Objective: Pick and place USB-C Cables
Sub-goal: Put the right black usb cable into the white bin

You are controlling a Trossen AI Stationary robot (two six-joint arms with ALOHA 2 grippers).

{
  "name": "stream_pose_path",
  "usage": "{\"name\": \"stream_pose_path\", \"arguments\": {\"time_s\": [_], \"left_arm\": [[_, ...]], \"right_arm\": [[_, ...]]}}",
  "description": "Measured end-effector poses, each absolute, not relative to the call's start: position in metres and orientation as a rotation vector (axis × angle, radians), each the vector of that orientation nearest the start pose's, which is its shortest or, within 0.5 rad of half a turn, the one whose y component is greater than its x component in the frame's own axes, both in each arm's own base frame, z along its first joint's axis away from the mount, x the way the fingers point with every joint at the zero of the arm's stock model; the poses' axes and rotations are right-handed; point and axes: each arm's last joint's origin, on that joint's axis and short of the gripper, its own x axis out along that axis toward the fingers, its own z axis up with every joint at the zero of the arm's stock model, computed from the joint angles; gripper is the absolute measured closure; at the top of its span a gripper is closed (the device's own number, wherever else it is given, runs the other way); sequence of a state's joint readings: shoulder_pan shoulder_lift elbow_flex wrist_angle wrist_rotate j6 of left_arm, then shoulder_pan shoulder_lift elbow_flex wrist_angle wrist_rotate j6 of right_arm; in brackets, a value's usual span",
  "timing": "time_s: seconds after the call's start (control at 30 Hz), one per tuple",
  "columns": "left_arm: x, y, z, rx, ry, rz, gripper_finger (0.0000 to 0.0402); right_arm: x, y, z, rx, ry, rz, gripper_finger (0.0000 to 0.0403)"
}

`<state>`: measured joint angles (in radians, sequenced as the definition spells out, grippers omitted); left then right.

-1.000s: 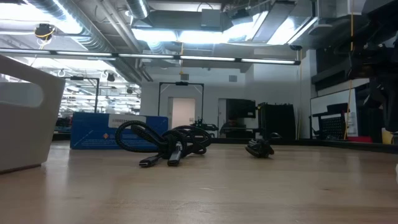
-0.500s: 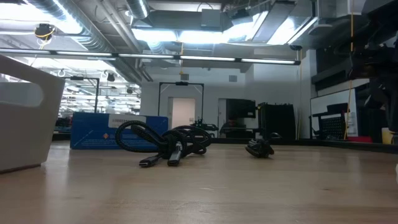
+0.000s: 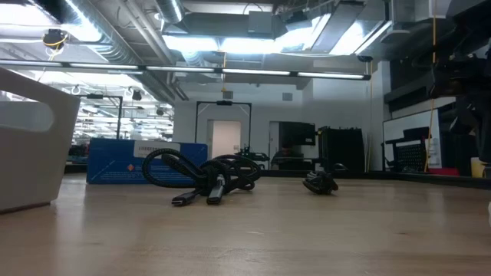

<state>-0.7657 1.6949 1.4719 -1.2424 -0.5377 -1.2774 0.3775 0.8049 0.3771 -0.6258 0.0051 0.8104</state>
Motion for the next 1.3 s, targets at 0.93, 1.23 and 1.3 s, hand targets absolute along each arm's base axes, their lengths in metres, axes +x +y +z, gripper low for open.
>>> {"name": "stream_pose_path", "arguments": {"time_s": [0.93, 1.23, 1.3], "left_arm": [[0.332, -0.064, 0.287, 0.48, 1.044, 0.462, 0.0363], [0.361, -0.025, 0.296, 0.303, 0.886, 0.348, 0.0363], [0.365, -0.021, 0.3, 0.298, 0.841, 0.356, 0.0363]], "right_arm": [[0.126, 0.045, 0.164, 0.586, 0.99, -0.292, 0.0389], [0.144, 0.043, 0.18, 0.483, 0.634, -0.384, 0.0389], [0.148, 0.044, 0.184, 0.481, 0.575, -0.382, 0.0389]]}}
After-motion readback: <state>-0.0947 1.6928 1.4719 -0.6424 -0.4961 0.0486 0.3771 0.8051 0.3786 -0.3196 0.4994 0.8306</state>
